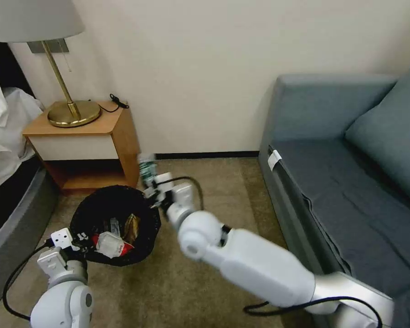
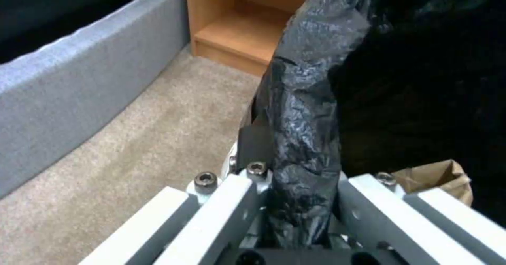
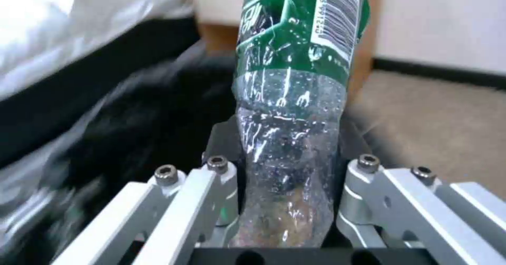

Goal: Pick up the trash bin, then pick up the garbage on the floor and place it into the trash bin.

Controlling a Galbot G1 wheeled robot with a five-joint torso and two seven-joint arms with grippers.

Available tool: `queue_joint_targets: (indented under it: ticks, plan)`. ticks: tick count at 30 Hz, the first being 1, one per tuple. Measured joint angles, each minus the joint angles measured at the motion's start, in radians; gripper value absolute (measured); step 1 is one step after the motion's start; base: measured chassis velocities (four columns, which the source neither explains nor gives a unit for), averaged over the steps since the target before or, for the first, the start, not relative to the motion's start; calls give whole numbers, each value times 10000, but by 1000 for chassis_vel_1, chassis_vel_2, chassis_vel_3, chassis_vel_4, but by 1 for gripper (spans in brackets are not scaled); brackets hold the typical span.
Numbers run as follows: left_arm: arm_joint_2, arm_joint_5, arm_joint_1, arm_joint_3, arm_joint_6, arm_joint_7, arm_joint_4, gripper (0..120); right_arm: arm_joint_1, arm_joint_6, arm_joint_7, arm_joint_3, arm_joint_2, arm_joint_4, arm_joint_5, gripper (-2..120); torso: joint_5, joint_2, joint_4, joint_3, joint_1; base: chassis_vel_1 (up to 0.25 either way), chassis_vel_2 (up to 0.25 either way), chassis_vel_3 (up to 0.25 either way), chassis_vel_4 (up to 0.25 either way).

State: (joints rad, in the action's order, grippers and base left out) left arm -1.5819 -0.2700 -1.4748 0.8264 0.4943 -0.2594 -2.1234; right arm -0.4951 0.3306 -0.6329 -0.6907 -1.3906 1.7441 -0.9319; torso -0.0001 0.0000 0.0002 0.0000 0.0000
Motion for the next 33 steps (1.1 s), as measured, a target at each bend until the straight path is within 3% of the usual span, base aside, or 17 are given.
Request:
queue_joint_targets:
  ticks: [5,8,22,27,31,33]
  plan:
    - [-91,-1,-25,-31,1,-8,-48,2,-178,-77,-61,-808,-416,-670,257,23,-1,0,-1,0,0,0,0,0,0]
    - [-101,-3,-40,-35,2,-9,-104,2,-188,-76,-36,-881,-471,-819,353,30,0,0,0,0,0,0,0,0,0]
    - [-146,-10,61,-121,76,-9,-107,2,-153,-85,93,-609,-209,-749,513,85,1,0,-2,0,0,0,0,0,0]
    - [-174,-28,53,-125,77,-32,-101,2,-152,-122,103,-540,-211,-748,636,98,2,0,-2,0,0,0,0,0,0]
    - [-176,-668,25,-129,273,-591,-152,2,-94,-161,104,-367,-171,-490,744,100,1,0,-2,0,0,0,0,0,0]
    - [-141,-1733,23,-129,671,-1331,-289,2,-2,-232,104,-197,-70,-198,878,100,1,0,-1,0,-1,0,0,0,0]
